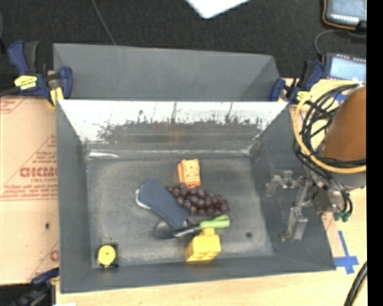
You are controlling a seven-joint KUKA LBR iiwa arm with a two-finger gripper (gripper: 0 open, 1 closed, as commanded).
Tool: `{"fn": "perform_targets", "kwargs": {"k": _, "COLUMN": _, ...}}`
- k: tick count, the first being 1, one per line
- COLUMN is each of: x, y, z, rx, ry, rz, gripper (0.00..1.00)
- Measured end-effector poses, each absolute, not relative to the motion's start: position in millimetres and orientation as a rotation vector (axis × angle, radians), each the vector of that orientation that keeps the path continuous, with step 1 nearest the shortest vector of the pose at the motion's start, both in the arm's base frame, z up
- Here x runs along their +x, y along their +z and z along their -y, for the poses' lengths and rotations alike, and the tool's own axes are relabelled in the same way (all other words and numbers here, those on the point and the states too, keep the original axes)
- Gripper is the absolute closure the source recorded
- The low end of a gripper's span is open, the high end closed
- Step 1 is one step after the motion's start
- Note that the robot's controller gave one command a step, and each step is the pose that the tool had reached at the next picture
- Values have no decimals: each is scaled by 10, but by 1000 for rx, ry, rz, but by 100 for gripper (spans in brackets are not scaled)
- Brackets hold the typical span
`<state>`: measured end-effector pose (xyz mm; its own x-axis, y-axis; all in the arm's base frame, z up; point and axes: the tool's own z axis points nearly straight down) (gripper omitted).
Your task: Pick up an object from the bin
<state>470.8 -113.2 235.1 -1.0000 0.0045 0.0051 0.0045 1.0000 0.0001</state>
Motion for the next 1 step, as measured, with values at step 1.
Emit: {"fn": "perform_targets", "kwargs": {"k": 1, "x": 4712, "y": 2371, "z": 1130, "rx": -5, "ry": 1, "rz": 3140, "gripper": 0}}
